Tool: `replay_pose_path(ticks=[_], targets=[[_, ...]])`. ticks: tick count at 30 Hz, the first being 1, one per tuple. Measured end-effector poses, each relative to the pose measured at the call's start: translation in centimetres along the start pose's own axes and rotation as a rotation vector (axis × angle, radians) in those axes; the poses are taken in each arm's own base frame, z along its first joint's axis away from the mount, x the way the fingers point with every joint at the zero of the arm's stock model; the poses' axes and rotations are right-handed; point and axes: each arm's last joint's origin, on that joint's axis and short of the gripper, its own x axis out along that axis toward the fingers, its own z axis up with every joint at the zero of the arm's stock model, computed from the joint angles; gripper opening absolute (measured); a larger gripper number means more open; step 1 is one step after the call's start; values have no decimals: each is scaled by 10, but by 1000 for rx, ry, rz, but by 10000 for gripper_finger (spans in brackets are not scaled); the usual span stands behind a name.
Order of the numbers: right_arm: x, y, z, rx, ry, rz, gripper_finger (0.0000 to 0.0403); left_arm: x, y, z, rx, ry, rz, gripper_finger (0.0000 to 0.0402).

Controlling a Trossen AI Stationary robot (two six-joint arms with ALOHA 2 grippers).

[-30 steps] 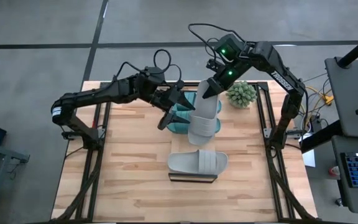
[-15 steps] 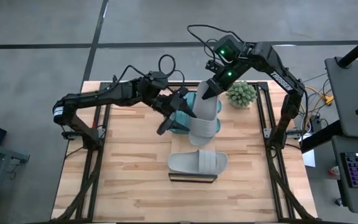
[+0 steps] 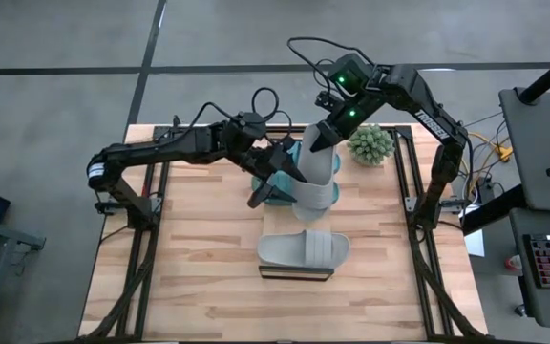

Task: Pick and place slides into the shelf
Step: Put the gray slide on the shelf

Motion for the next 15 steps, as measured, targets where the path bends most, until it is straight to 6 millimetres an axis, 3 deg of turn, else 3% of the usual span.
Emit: replay_pose_path(ticks=[11,15], targets=[[0,0,0,-1,-5,-4,44,4,4,-2,8,-1,9,245],[0,0,0,-2,-5,-2,44,4,4,-2,20,1,14,221]])
